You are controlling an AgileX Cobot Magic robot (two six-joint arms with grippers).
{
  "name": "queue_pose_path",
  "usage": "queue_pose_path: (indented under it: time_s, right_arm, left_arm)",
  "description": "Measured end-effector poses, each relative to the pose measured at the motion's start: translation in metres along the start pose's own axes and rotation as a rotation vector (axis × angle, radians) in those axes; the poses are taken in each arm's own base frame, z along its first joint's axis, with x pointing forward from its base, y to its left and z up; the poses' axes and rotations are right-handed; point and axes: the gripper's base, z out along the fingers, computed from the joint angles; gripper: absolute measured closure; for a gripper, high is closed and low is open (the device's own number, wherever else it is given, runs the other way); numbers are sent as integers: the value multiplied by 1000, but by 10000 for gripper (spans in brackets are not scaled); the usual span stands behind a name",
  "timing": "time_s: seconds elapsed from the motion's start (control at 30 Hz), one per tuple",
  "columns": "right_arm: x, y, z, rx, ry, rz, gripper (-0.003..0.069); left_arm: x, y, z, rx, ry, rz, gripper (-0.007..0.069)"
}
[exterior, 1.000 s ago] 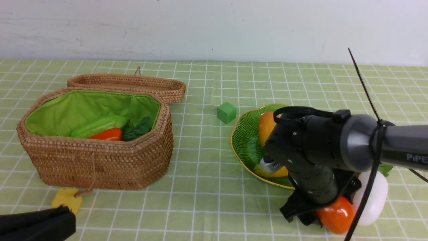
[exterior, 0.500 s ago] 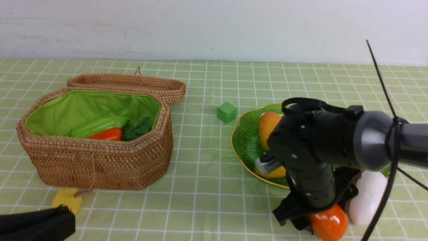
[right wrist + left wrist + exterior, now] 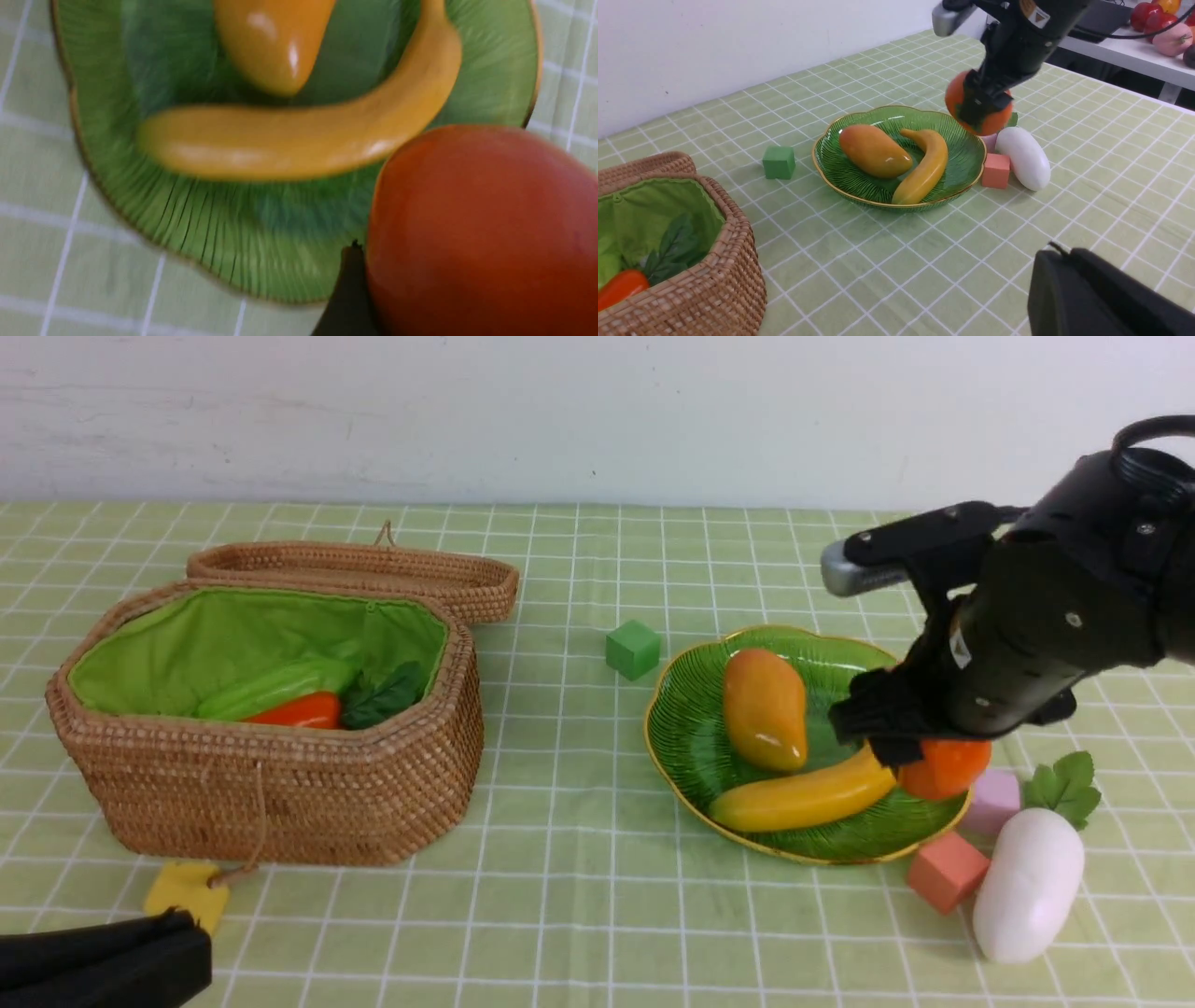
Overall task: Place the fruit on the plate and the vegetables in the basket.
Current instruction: Grab a tomato with your right arm and place it on the plate on the right.
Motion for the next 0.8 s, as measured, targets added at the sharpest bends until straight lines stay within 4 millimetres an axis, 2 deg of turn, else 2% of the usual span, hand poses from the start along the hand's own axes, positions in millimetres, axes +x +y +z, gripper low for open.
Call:
queue_pose_path:
  time_s: [0.1,0.27,0.4,0.57,0.8]
  right_arm:
    - [-10,-14,22,-12,-66,40,96]
    - [-21,-15,41,-47,-168,28,96]
    - [-23,-11,48,-71,-198,22,92]
    - [-22,-10,54,-69,-184,20,-13]
    - [-24,-12,49,-59,-171,32,9]
  left_arm:
    - [0,0,0,0,0,1,621]
    - [0,0,0,0,0,2,621]
    - [0,0,0,0,0,2,621]
    - [0,0,0,0,0,2,620]
    - [0,0,0,0,0,2,620]
